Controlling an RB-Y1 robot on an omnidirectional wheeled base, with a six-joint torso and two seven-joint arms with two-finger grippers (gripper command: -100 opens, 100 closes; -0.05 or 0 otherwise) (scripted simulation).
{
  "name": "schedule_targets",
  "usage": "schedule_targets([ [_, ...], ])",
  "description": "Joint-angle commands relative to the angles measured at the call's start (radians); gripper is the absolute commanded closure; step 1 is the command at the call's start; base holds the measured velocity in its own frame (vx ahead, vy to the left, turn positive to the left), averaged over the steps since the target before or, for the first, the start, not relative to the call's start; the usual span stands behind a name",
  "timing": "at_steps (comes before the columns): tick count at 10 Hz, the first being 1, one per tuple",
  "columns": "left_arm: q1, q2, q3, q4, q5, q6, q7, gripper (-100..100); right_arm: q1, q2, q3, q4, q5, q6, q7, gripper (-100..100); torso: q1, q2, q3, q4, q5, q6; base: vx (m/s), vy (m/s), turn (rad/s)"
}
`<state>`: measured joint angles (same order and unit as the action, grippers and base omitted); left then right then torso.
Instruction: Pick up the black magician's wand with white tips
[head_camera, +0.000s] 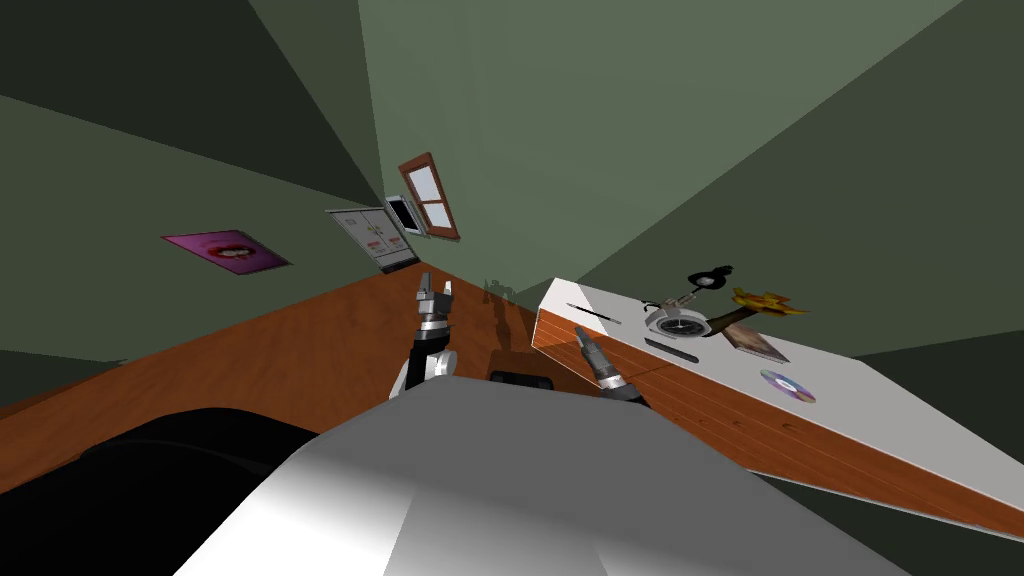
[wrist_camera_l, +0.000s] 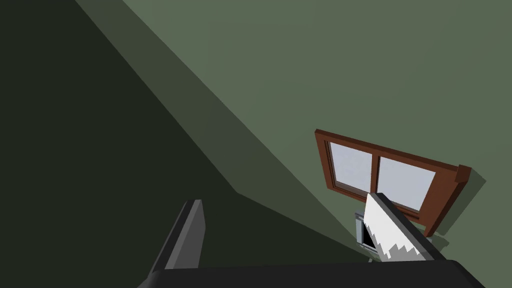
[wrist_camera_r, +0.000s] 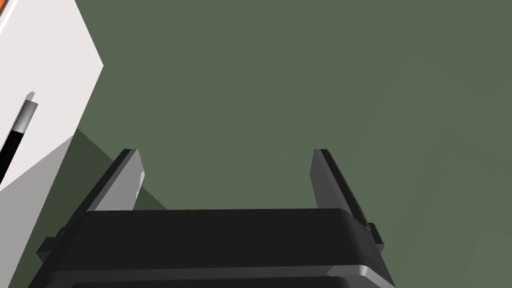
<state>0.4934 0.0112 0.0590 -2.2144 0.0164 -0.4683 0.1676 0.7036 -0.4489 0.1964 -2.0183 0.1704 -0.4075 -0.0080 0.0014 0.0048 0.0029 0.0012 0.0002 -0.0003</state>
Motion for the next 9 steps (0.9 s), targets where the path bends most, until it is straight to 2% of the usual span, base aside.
schedule_targets([
  [1,0.0,0.0,0.0,0.0,0.0,0.0,0.0,0,0.021,-0.036,0.012,0.0,0.009,0.018,0.007,-100,0.0,0.0,0.0,0.0,0.0,0.0,-0.049,0.023,0.042],
  [2,0.0,0.0,0.0,0.0,0.0,0.0,0.0,0,0.036,-0.078,0.032,0.044,0.025,0.023,0.019,-100,0.0,-0.001,0.0,0.0,0.0,0.0,-0.042,0.018,0.088],
  [3,0.0,0.0,0.0,0.0,0.0,0.0,0.0,0,0.036,-0.081,0.032,0.044,0.025,0.023,0.019,-100,-0.001,-0.002,-0.001,0.0,0.0,0.0,-0.029,0.012,0.045],
  [4,0.0,0.0,0.0,0.0,0.0,0.0,0.0,0,0.049,-0.128,0.053,0.083,0.043,0.027,0.031,-100,-0.001,-0.003,-0.001,0.0,0.0,0.0,-0.021,0.022,0.103],
  [5,0.0,0.0,0.0,0.0,0.0,0.0,0.0,0,0.049,-0.128,0.053,0.092,0.043,0.027,0.031,-100,-0.001,-0.003,-0.002,-0.001,0.0,0.0,-0.016,0.017,0.045],
  [6,0.0,0.0,0.0,0.0,0.0,0.0,0.0,0,0.062,-0.169,0.074,0.13,0.061,0.03,0.043,-100,-0.001,-0.004,-0.002,-0.001,0.0,0.0,-0.013,0.023,0.122],
  [7,0.0,0.0,0.0,0.0,0.0,0.0,0.0,0,0.062,-0.175,0.074,0.141,0.061,0.03,0.043,-100,-0.001,-0.004,-0.002,-0.001,0.0,0.0,-0.009,0.016,0.05],
  [8,0.0,0.0,0.0,0.0,0.0,0.0,0.0,0,0.073,-0.219,0.097,0.182,0.081,0.033,0.056,-100,-0.001,-0.004,-0.002,-0.001,0.0,0.0,-0.004,0.021,0.121],
  [9,0.0,0.0,0.0,0.0,0.0,0.0,0.0,0,0.073,-0.224,0.097,0.192,0.081,0.033,0.056,-100,-0.001,-0.004,-0.002,-0.001,0.0,0.0,-0.001,0.015,0.054],
])
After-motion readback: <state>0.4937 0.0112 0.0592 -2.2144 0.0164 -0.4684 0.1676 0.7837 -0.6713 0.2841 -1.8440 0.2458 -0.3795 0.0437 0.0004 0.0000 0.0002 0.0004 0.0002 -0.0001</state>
